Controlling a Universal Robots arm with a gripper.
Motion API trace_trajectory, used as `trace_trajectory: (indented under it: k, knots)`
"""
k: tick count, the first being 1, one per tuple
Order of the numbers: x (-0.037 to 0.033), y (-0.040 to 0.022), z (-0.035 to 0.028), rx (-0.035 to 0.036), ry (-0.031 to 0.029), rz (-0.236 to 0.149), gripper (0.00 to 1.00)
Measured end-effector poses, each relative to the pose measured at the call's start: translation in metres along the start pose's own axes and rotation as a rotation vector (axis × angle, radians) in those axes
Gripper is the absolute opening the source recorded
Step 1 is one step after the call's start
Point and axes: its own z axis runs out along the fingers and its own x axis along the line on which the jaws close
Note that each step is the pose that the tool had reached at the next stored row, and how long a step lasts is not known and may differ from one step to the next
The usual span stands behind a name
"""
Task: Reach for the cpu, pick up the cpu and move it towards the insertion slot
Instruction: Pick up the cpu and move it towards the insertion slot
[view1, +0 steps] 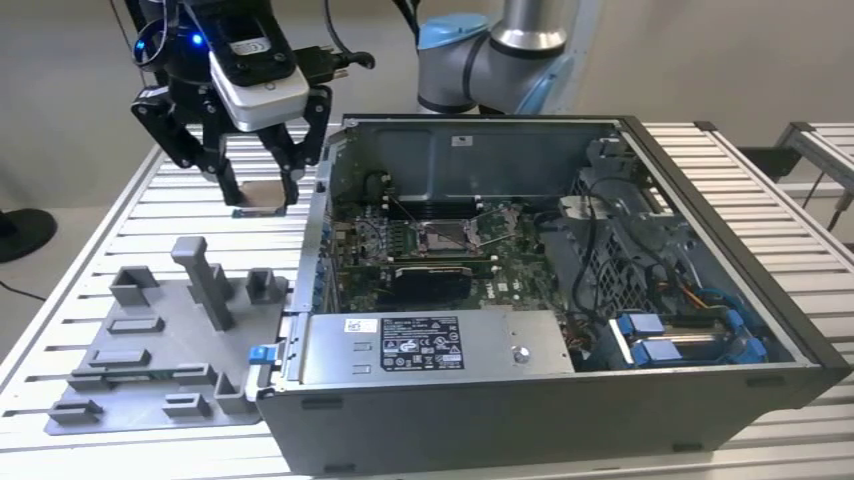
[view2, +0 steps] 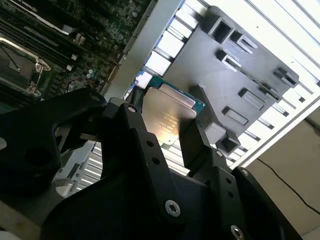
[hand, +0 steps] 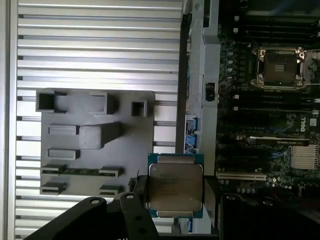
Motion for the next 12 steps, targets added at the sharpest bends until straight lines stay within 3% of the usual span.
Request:
trace_trajectory:
  k: [12]
  knots:
    - [-0.0239, -0.0004, -0.0001, -0.0001, 0.0, 0.0, 0.0]
